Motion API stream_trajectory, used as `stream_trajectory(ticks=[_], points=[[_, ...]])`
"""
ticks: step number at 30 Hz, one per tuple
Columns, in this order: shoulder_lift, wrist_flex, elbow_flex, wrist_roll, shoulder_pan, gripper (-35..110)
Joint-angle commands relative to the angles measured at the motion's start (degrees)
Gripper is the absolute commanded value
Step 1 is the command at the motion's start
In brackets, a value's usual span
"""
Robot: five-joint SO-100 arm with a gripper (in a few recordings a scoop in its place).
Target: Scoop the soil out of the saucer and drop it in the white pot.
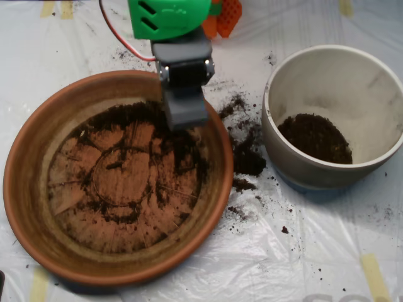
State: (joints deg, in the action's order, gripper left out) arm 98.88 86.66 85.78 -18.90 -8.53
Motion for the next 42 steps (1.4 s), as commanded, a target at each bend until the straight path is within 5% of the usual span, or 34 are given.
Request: stream_trajectory(ticks=[1, 8, 20, 23, 25, 29, 37, 42], points=[[2.3, 6.5, -12.7, 3.2, 4.2, -1], [0.0, 14.0, -27.0, 6.2, 13.6, -1], [-3.2, 10.5, -32.5, 5.8, 31.5, 0], [-6.3, 12.0, -33.7, 5.2, 33.8, 15], [-6.9, 12.1, -33.3, 5.4, 33.7, 32], [-5.7, 11.5, -31.1, 5.4, 32.0, 38], [6.9, 4.5, -15.9, 6.7, 29.0, 38], [17.8, -0.2, -7.4, 10.5, 18.5, 22]])
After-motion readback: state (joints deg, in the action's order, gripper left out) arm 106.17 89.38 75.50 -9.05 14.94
